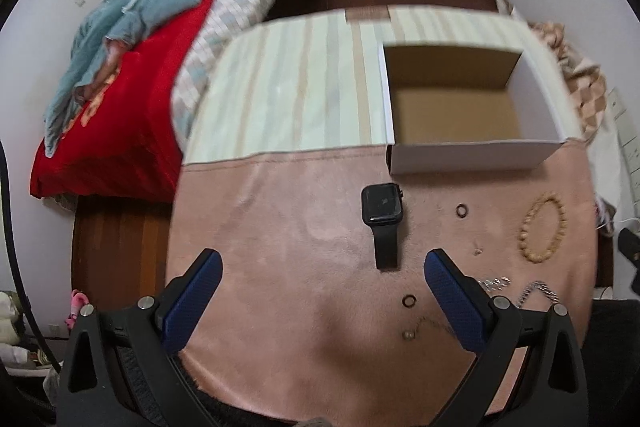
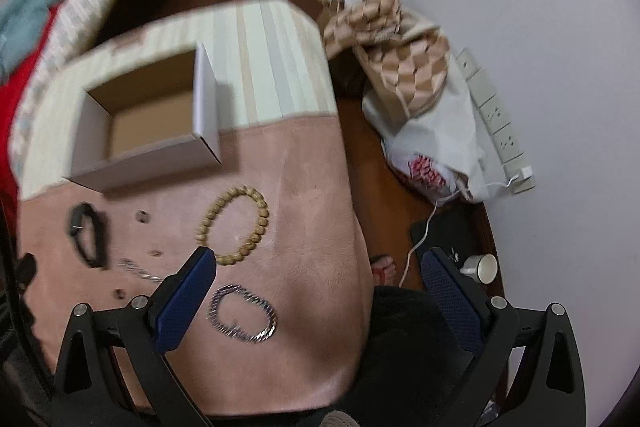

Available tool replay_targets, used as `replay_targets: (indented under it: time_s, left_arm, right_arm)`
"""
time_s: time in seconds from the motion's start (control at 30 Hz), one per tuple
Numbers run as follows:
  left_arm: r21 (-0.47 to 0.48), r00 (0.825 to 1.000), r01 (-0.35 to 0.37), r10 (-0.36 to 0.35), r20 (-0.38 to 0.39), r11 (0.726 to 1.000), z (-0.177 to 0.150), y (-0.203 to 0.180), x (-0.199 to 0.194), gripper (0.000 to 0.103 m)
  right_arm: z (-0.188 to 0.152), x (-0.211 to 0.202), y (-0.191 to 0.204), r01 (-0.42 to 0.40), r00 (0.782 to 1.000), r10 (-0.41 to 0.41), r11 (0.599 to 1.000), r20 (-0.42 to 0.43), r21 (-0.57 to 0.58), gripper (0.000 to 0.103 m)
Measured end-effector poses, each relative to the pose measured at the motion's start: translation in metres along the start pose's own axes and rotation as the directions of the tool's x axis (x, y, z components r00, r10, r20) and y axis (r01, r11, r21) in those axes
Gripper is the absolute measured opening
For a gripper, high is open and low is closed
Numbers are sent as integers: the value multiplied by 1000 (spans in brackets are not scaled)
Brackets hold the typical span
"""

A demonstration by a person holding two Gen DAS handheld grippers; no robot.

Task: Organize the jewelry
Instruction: 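Grasp the black smartwatch with the left tool while the right tool grasps the wooden bead bracelet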

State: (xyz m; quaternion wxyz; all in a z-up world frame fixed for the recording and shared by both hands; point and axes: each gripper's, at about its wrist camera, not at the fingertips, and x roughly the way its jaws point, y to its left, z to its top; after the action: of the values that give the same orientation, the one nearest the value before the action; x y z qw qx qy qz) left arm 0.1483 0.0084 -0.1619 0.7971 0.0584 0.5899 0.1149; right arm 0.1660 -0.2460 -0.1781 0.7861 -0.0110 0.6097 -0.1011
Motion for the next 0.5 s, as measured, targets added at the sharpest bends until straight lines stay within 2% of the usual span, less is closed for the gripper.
replay_targets:
  time_s: [0.07,0.2,0.4,0.47,0.5]
  left_arm:
    - [6,1000,3,-3,-27,1000,5,-5,17,103]
    - [11,998,20,-19,-68,1000,9,-12,41,103]
    - [21,991,87,-84,-103,996,13,-23,61,103]
    - [19,989,107,-105,-105,994,14,-24,66,98]
    - [16,988,117,-114,-106,993,15,-25,68,88]
  right_arm:
    - [2,28,8,23,999,-24,1000,-42,-21,100]
    - [6,74,19,26,994,-31,998,-107,-48,85]
    - [9,108,30,-32,986,24,998,-167,-48,65]
    - [10,111,32,-55,985,48,998,-164,-38,62]
    - [10,111,32,-68,984,61,997,-169,-36,60]
